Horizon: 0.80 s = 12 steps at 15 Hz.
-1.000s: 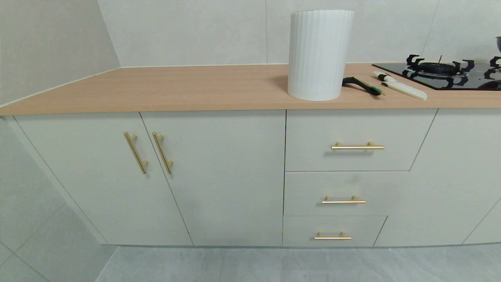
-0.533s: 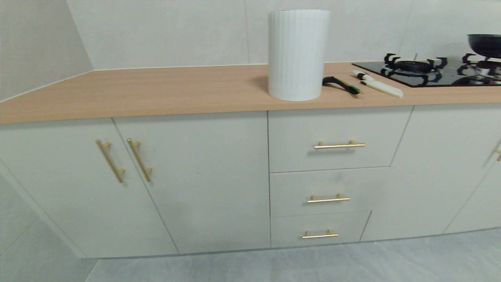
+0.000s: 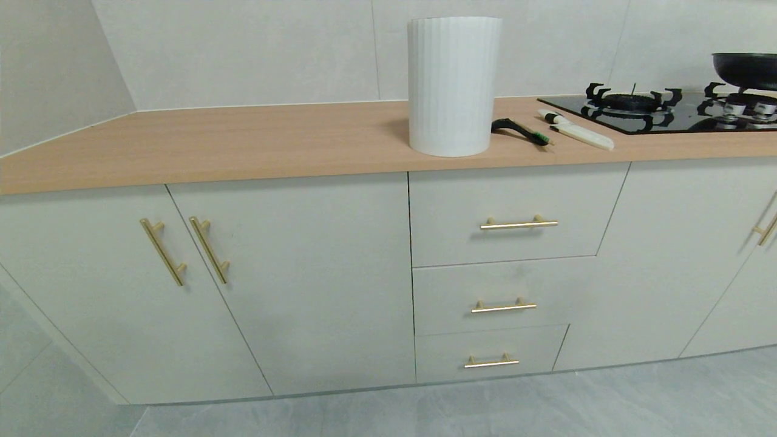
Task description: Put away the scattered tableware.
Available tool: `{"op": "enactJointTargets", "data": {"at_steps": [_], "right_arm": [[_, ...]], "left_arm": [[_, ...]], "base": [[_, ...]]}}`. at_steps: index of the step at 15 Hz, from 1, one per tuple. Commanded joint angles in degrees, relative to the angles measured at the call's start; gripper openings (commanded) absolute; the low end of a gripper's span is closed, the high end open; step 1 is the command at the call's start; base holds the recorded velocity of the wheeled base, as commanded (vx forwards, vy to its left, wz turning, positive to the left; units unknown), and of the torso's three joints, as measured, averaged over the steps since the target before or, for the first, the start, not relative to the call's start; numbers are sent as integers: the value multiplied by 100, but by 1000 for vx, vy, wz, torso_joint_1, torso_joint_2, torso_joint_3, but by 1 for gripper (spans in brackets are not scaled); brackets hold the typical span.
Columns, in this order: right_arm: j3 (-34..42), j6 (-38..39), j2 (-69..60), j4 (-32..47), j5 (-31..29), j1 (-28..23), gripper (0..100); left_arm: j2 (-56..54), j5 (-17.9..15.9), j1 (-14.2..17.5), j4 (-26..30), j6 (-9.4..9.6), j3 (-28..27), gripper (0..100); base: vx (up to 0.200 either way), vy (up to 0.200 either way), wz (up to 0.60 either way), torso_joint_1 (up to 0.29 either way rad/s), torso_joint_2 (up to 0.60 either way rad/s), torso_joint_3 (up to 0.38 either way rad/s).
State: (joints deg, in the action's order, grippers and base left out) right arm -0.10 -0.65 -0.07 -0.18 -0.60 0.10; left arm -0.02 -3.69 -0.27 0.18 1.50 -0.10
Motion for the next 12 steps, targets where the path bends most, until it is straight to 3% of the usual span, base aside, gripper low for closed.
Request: {"op": "enactJointTargets", "data": {"at_steps": [1, 3, 12], "right_arm": [[1, -6, 7, -8, -2, -1, 100], [10, 3, 7, 1, -2, -1, 100], [1, 12, 7, 1, -2, -1, 100]], "left_arm": [[2, 0, 0, -1, -1, 1, 100], [2, 0, 0, -1, 8, 1, 100], [2, 0, 0, -1, 8, 1, 100]], "base": [[0, 0, 0, 0, 0, 0], [0, 0, 600, 5, 2, 7], [0, 0, 0, 0, 0, 0]]}}
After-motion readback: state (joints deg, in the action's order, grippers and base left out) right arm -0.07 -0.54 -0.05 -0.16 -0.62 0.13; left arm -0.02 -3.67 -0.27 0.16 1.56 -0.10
